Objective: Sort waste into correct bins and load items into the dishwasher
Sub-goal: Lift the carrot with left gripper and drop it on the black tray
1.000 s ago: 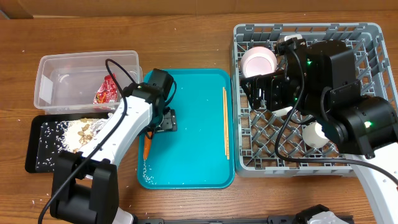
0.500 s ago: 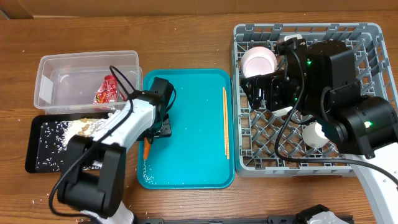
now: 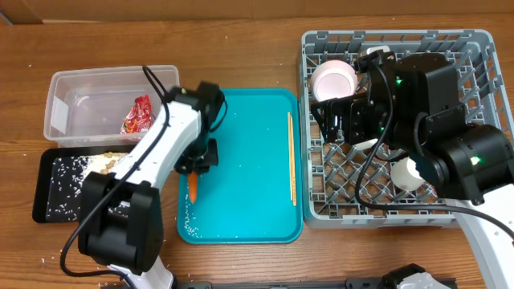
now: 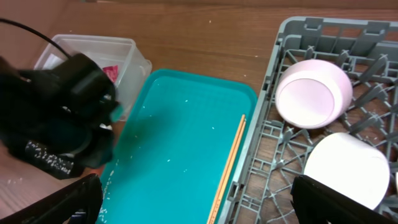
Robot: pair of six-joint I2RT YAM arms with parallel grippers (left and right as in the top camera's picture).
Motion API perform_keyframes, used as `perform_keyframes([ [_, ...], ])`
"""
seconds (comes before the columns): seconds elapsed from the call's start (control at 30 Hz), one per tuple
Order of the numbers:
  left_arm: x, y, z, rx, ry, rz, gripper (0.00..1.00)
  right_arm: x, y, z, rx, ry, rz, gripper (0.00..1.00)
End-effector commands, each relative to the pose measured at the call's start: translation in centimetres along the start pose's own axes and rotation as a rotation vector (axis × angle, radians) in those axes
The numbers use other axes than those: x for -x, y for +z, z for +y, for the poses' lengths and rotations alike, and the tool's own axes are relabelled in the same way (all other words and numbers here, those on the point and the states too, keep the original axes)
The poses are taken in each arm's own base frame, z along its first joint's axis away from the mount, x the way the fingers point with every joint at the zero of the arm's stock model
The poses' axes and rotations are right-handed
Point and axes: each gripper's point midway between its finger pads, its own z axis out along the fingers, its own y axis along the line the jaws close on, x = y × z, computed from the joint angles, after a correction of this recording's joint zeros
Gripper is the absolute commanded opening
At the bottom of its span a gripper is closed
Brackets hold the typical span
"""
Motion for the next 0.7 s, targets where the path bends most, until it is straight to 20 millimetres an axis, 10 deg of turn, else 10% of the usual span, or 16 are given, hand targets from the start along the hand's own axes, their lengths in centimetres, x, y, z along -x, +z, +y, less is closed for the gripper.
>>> perform_keyframes([
  [0.0,0.7,-2.8,2.3,0.055,-0.085,-0.045,0.07,0.5,-0.4,0.0,-0.004,-0.009,-0.020,1.00],
  [0.3,-2.0,-5.0,12.0,0.212,-0.411,-0.007,0.24,0.5,-0.4,0.0,-0.004,-0.009,-0.021,1.00],
  [0.57,-1.2,-1.7,14.9,0.081,-0.608,0.053,0.28,0.5,-0.4,0.0,-0.004,-0.009,-0.020,1.00],
  [0.67,-1.6,-1.3,15.6,0.067,-0.631,0.077,0.50,0.5,-0.4,0.0,-0.004,-0.009,-0.020,1.00],
])
